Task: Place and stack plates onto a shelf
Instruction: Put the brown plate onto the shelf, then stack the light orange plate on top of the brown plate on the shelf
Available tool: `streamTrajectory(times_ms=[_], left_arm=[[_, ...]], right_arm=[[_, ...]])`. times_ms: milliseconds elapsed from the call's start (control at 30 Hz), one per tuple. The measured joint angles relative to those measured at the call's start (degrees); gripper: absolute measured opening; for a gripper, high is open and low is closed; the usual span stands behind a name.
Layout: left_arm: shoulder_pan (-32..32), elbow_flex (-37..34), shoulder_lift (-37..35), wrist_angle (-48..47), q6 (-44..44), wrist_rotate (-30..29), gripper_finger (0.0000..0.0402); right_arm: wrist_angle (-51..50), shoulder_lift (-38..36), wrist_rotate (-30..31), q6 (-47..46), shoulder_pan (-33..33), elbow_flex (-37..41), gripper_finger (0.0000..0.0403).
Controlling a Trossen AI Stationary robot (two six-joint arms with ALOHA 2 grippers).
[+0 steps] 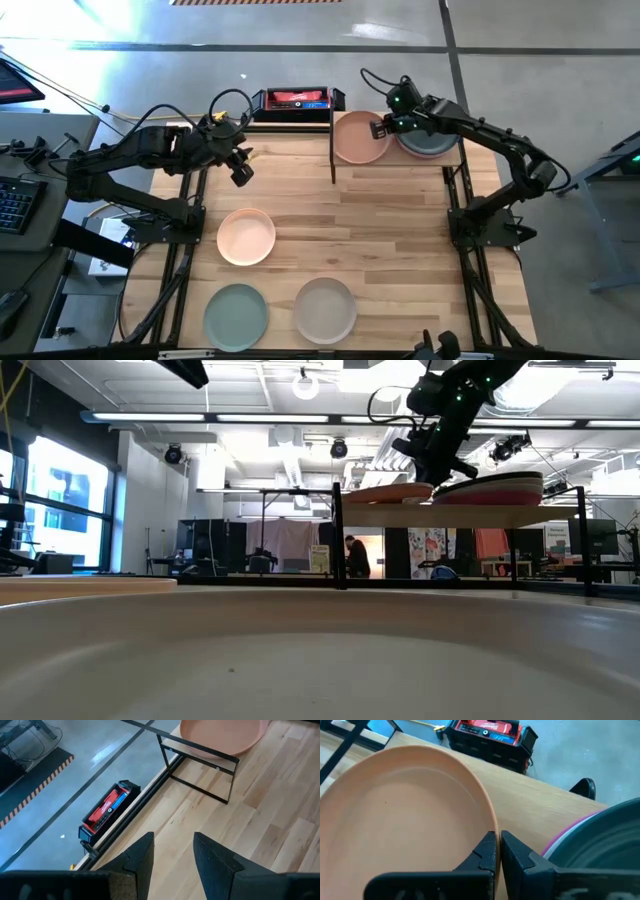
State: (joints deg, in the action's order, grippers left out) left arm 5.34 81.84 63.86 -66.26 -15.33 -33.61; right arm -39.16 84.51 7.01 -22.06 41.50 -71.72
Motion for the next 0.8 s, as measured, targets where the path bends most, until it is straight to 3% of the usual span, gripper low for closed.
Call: streamTrajectory(times_ms=[167,433,633,800], left_arm=[[0.00,0.00,0.00,-0.02,0.02,0.00,0.0127],[0.00,0.00,0.00,0.00,0.00,-0.02,0.0127],[0.00,0.00,0.00,-0.29,-0.80,1.15,0.0127],[0.00,0.00,0.00,-0.68,-1.55,5.17,0.0127]], right_arm=[[-1.09,0.00,-1.22,-0.45,0.40,0.00,0.0012],[-0.86,-0.22,-1.84,-0.32,0.87,0.00,0.0077],[-1.22,-0.68,-7.17,0.47,0.84,-3.97,0.0089],[-4.98,-0.70,-16.77,1.53,-0.38,-8.67,0.0089]])
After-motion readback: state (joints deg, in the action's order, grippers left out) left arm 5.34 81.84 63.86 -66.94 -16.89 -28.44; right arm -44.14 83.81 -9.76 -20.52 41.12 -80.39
